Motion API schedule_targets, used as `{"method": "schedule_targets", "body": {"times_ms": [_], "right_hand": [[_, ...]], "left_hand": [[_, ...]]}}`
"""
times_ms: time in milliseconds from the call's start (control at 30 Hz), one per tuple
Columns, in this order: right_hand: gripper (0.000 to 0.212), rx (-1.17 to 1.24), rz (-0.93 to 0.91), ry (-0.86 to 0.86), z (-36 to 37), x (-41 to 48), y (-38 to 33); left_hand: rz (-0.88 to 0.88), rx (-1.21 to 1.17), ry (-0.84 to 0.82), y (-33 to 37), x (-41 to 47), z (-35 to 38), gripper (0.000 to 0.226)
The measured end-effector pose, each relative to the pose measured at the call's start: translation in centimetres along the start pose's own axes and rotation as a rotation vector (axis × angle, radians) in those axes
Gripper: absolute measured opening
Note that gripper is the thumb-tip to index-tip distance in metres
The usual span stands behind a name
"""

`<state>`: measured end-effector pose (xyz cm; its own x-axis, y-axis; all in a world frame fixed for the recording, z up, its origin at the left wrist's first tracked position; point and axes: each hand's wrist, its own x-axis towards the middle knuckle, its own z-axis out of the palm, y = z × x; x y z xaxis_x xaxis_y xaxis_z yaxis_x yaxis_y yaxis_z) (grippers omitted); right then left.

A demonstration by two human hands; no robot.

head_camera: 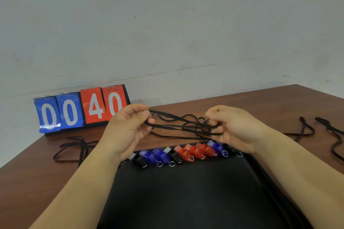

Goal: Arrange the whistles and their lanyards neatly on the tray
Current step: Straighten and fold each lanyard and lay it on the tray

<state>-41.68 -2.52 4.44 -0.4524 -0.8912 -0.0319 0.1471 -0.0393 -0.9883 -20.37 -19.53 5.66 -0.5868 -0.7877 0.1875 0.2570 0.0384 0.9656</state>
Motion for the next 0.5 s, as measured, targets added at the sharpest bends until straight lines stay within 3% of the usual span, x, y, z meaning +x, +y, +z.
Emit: {"method": "schedule_targets", "body": {"times_ms": [267, 500], "right_hand": [[0.011, -0.602, -0.016, -0.088, 1.2, -1.4, 0.0], [0.020, -0.588, -0.007, -0.101, 0.9, -1.3, -0.1]], "left_hand": [[0.067, 0.099, -0.026, -0.1, -0.4, 0.4, 0.017], [0.085, 0.113, -0.016, 0.0, -0.5, 0.5, 0.017]]}}
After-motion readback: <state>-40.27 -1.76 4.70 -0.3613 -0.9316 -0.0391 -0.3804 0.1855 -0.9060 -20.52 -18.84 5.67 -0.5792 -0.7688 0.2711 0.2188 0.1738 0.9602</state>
